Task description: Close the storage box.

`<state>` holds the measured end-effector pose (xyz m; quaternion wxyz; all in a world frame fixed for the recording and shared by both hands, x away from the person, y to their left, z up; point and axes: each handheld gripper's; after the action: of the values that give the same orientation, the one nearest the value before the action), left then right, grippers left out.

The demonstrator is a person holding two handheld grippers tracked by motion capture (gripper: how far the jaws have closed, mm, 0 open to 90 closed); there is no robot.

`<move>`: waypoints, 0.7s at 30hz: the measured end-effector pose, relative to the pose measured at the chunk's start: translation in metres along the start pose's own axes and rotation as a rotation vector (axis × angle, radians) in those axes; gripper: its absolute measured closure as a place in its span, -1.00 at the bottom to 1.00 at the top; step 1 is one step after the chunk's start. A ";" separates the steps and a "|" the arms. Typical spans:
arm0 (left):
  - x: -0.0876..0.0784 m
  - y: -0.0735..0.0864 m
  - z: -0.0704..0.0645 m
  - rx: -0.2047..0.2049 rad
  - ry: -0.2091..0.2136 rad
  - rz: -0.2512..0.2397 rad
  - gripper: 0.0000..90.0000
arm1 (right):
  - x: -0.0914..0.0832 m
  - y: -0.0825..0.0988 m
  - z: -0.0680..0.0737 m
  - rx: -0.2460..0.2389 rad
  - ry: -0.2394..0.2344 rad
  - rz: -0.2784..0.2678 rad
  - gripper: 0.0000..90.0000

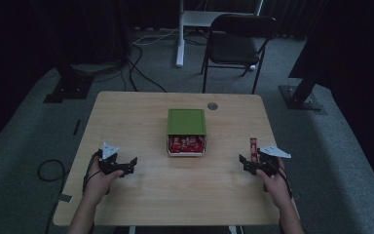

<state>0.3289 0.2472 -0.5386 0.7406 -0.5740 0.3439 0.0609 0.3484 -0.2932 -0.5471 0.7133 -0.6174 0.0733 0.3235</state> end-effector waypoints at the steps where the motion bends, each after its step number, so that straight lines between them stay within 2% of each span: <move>1: -0.001 0.002 0.001 -0.002 -0.005 0.007 -0.96 | -0.001 0.001 -0.002 0.004 0.006 0.006 -0.74; 9: -0.005 0.014 0.009 -0.037 -0.039 0.035 -0.96 | -0.003 0.011 -0.012 0.021 0.042 0.035 -0.74; 14: -0.007 0.020 0.013 -0.054 -0.062 0.047 -0.96 | -0.005 0.015 -0.015 0.024 0.085 0.060 -0.74; 17: -0.009 0.023 0.016 -0.065 -0.074 0.057 -0.96 | -0.005 0.017 -0.015 0.033 0.091 0.071 -0.74; 21: -0.012 0.031 0.023 -0.080 -0.101 0.096 -0.96 | -0.005 0.021 -0.016 0.023 0.113 0.104 -0.74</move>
<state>0.3153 0.2816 -0.5542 0.7295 -0.5824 0.3306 0.1389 0.3380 -0.3093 -0.5661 0.6971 -0.6220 0.1492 0.3240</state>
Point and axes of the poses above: each handheld gripper's, and its own axes: x roughly forward along the jaws, y roughly out of its underside, z roughly to its left, and after that the axes turned 10 degrees about x, right-handed
